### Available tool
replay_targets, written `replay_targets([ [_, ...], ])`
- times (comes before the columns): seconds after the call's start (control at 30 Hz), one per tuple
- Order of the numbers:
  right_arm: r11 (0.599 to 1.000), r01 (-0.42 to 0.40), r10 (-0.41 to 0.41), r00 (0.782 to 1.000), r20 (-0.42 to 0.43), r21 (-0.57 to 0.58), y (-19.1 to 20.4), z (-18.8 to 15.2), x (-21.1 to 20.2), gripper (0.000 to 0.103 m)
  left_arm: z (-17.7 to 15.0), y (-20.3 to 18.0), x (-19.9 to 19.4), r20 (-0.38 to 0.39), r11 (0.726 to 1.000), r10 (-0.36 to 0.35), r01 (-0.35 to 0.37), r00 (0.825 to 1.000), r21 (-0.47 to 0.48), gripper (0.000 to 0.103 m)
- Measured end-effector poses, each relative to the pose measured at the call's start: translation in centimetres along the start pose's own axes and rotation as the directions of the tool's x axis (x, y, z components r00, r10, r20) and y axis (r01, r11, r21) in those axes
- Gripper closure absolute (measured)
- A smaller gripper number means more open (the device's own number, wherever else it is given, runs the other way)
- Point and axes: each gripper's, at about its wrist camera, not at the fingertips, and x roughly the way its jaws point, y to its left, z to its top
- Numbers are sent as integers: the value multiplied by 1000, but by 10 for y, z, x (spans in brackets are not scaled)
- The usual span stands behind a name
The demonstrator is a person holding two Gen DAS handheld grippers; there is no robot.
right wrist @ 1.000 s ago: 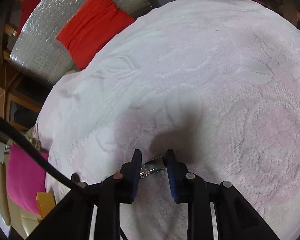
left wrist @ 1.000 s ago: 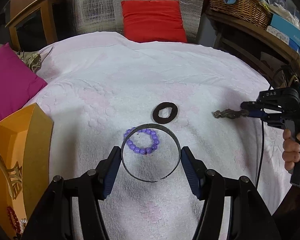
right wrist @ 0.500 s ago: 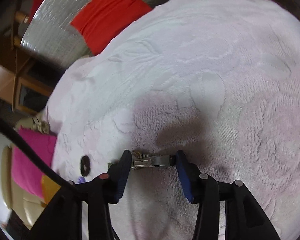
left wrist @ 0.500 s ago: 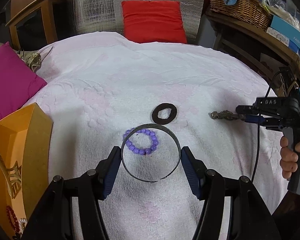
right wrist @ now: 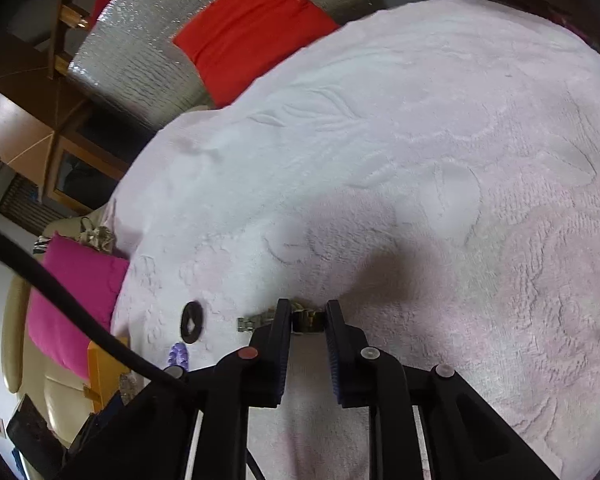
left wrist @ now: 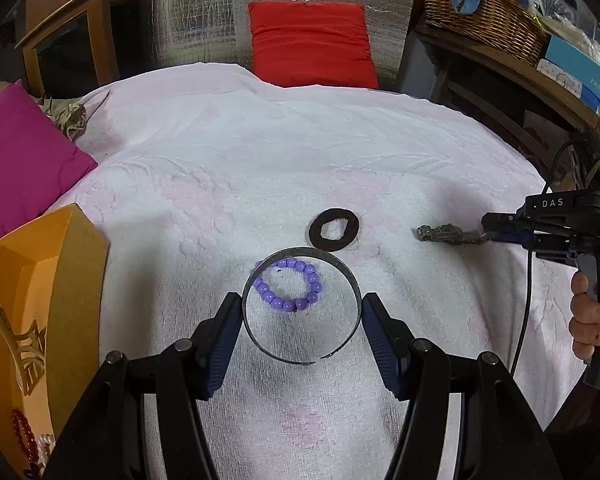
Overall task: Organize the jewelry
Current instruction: 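Hold the silver bangle raised in the left gripper while the right gripper carries the gold watch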
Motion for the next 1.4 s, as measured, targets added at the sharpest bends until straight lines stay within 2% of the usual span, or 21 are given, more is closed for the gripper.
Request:
replay_targets([
  [0.03, 1000, 5, -5, 1000, -9, 14, -2, 1, 1, 75, 0, 0, 0, 2, 1000, 3, -3, 1000, 2, 40],
  [0.07, 1000, 1, -1, 1000, -10, 30, -6, 1, 2, 73, 0, -1, 0, 3, 1000, 3, -3, 1000, 4, 40],
  [0.37, 993, -34, 41, 997, -62, 114, -17, 1, 8, 73, 0, -1, -1, 4, 1000, 6, -6, 1000, 3, 40],
  [0.47, 988, -16, 29, 996, -83, 154, -20, -5, 6, 73, 1, 0, -1, 5, 1000, 6, -6, 1000, -2, 40],
  [0.57, 974, -69, 91, 991, -97, 216, -21, -15, 4, 73, 1, -3, -1, 8, 1000, 3, -3, 1000, 3, 40],
  [0.7, 955, -69, 93, 993, -72, 289, -24, -14, 15, 73, 1, -7, -1, 8, 1000, -3, 3, 1000, 16, 40],
  [0.8, 917, -114, 129, 992, -14, 383, -34, -11, 19, 72, 0, -5, -1, 9, 1000, 5, -5, 1000, 15, 40],
  [1.0, 892, -128, 106, 991, 76, 434, -37, -8, 22, 72, -1, -2, -2, 10, 1000, 7, -7, 1000, 7, 40],
  [1.1, 900, -103, 66, 993, 101, 424, -32, -6, 22, 74, -2, -4, -2, 8, 1000, 7, -7, 1000, 15, 40],
  [1.17, 915, -46, 0, 993, 114, 400, -25, -5, 22, 83, -2, -4, -3, 7, 1000, 3, -3, 1000, 15, 40],
  [1.3, 945, 16, -67, 987, 144, 326, -10, -3, 17, 84, -2, -1, -6, 17, 1000, 12, -12, 1000, 15, 40],
  [1.4, 961, -6, -45, 983, 177, 276, -5, -2, 11, 86, -2, 8, -9, 26, 1000, 18, -17, 1000, -10, 40],
])
